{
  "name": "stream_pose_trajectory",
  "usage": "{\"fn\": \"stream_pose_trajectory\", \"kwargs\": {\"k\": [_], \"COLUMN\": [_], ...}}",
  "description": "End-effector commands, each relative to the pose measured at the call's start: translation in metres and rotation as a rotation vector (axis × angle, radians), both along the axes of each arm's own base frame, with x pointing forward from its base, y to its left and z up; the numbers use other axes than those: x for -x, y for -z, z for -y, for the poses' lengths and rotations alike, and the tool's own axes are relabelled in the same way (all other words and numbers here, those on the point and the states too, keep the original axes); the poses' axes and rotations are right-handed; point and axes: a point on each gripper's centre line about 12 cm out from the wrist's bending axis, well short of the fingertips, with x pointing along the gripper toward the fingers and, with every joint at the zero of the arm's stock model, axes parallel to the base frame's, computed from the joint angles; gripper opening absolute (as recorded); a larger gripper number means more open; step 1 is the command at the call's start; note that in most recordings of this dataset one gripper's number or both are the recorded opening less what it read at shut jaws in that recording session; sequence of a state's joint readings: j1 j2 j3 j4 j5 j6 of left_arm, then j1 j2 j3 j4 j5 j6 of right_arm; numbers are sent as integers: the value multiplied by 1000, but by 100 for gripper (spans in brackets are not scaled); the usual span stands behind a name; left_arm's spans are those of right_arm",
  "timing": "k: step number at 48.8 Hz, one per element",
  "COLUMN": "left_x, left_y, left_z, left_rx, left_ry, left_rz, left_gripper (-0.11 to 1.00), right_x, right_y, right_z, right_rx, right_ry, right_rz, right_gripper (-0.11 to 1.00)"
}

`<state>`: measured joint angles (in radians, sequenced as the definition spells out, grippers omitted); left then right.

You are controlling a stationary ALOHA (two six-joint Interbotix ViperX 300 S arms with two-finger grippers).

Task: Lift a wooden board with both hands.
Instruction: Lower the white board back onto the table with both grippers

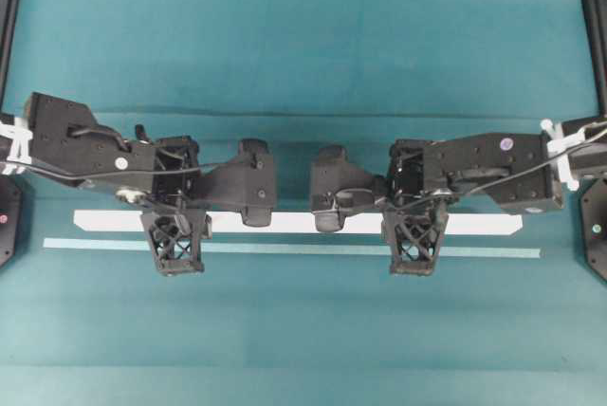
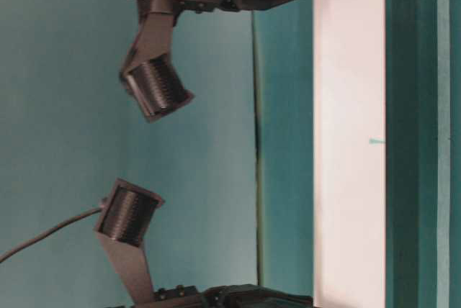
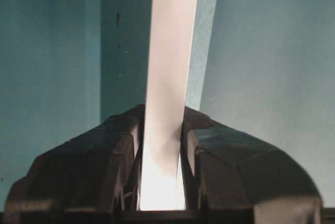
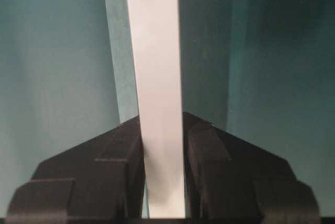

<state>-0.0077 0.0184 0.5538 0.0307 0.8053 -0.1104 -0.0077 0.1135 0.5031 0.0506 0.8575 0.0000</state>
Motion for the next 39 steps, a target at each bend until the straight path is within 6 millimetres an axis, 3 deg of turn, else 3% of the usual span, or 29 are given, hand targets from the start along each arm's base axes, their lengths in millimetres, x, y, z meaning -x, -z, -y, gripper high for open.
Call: {"fn": "stream_pose_trajectory", "kwargs": {"k": [1, 19, 39], "left_x": [-3, 0, 0], "left_y": [0, 25, 26], "left_z": [2, 5, 1], "left_rx": [0, 2, 0], "left_ry": [1, 15, 16], "left_rz": [19, 35, 33], "left_gripper": [17, 17, 17], "right_x": [-2, 2, 4], "right_y": [3, 19, 28], "right_z": [-5, -5, -8], "right_rx": [-1, 1, -8], "right_ry": [-17, -16, -13], "right_rz": [9, 12, 5], "right_gripper": [21, 21, 21]}}
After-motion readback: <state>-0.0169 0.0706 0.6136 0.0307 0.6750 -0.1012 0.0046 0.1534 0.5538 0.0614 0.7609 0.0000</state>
